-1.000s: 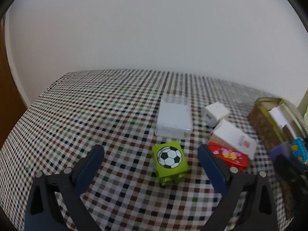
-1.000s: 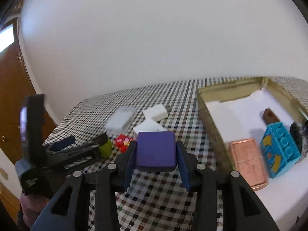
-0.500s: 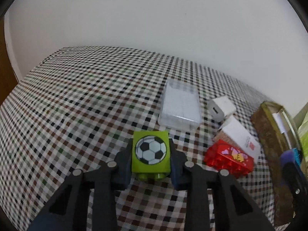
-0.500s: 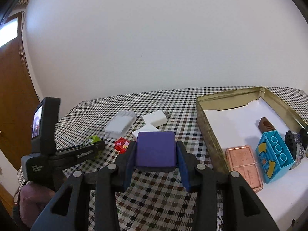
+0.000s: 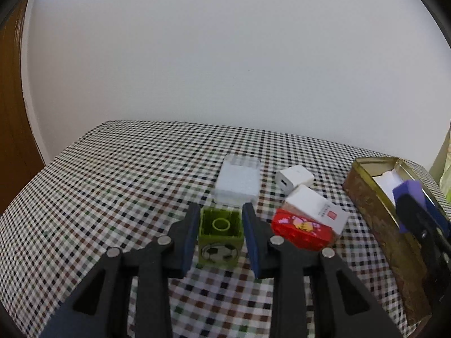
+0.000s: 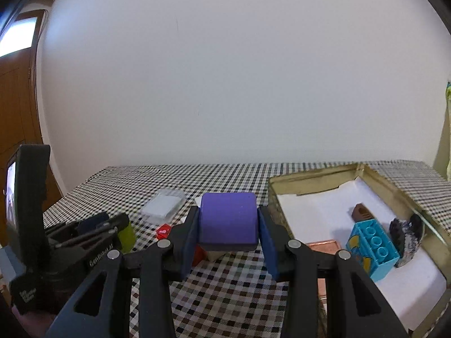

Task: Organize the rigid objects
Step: 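Lift the purple block and green brick off the table with both tools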

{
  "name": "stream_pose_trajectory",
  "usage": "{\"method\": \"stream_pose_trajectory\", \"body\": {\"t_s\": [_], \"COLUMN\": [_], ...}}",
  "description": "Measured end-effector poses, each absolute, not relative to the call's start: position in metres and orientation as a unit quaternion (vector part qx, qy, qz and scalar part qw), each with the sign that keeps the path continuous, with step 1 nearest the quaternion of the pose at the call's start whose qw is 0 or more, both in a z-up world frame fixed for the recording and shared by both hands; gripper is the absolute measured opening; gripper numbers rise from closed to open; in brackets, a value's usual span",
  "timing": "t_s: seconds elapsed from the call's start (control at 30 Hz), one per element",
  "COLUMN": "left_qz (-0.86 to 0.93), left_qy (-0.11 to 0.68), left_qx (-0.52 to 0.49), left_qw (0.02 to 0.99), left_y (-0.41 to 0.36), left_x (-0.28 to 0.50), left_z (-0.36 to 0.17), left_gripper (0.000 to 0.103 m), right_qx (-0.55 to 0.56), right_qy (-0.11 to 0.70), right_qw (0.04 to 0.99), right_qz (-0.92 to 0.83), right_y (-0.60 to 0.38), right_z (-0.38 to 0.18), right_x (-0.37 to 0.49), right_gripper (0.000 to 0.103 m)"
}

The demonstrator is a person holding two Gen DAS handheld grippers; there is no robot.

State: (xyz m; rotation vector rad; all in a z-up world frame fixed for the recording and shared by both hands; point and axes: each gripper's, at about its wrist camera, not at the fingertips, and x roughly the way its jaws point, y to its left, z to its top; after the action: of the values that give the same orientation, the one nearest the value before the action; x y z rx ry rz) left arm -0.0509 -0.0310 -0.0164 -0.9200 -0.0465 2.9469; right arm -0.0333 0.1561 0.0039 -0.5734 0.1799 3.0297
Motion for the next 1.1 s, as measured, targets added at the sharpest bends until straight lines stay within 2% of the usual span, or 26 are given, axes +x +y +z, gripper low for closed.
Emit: {"method": "stream_pose_trajectory", "body": {"t_s": [0.03,0.27,0.47,0.5,0.57,0.63,0.7,0.83,0.97,1.0,1.03,1.07,1.1], "left_qz": [0.955,0.959,0.945,0.942,0.939,0.937,0.936,0.929,0.927,0.923,0.919,0.914,0.909], "left_qy": [-0.014,0.005,-0.044,-0.055,-0.073,-0.087,-0.093,-0.079,-0.024,-0.012,-0.012,-0.018,-0.024], "left_qx": [-0.295,-0.281,-0.32,-0.329,-0.335,-0.336,-0.337,-0.358,-0.372,-0.384,-0.392,-0.403,-0.414], "left_qw": [0.028,0.029,0.046,0.044,0.038,0.034,0.036,0.044,0.035,0.032,0.034,0.039,0.04], "left_y": [-0.03,-0.018,-0.055,-0.067,-0.087,-0.101,-0.102,-0.085,-0.052,-0.046,-0.045,-0.045,-0.046], "left_x": [-0.048,-0.028,-0.021,-0.022,-0.023,-0.025,-0.029,-0.036,-0.035,-0.038,-0.04,-0.043,-0.047], "left_z": [-0.016,-0.01,-0.012,-0.013,-0.012,-0.011,-0.01,-0.014,-0.027,-0.031,-0.033,-0.036,-0.039], "left_gripper": [0.011,0.011,0.018,0.023,0.04,0.068,0.074,0.074,0.071,0.064,0.051,0.043,0.031], "right_qx": [-0.18,-0.172,-0.173,-0.173,-0.174,-0.174,-0.174,-0.175,-0.177,-0.177,-0.177,-0.177,-0.178], "right_qy": [0.056,0.052,0.056,0.056,0.056,0.055,0.054,0.056,0.061,0.062,0.062,0.063,0.063], "right_qw": [0.03,0.042,0.043,0.043,0.039,0.037,0.036,0.037,0.038,0.039,0.038,0.038,0.038], "right_qz": [0.982,0.983,0.982,0.982,0.982,0.983,0.983,0.982,0.982,0.982,0.981,0.981,0.981], "right_y": [0.156,0.155,0.158,0.158,0.159,0.158,0.158,0.161,0.161,0.159,0.159,0.159,0.16], "right_z": [0.005,0.007,0.007,0.008,0.008,0.008,0.008,0.007,0.008,0.008,0.008,0.008,0.008], "right_x": [-0.031,-0.024,-0.022,-0.022,-0.022,-0.021,-0.022,-0.021,-0.021,-0.021,-0.02,-0.02,-0.02], "right_gripper": [0.043,0.043,0.043,0.043,0.043,0.043,0.043,0.043,0.043,0.043,0.043,0.043,0.043]}}
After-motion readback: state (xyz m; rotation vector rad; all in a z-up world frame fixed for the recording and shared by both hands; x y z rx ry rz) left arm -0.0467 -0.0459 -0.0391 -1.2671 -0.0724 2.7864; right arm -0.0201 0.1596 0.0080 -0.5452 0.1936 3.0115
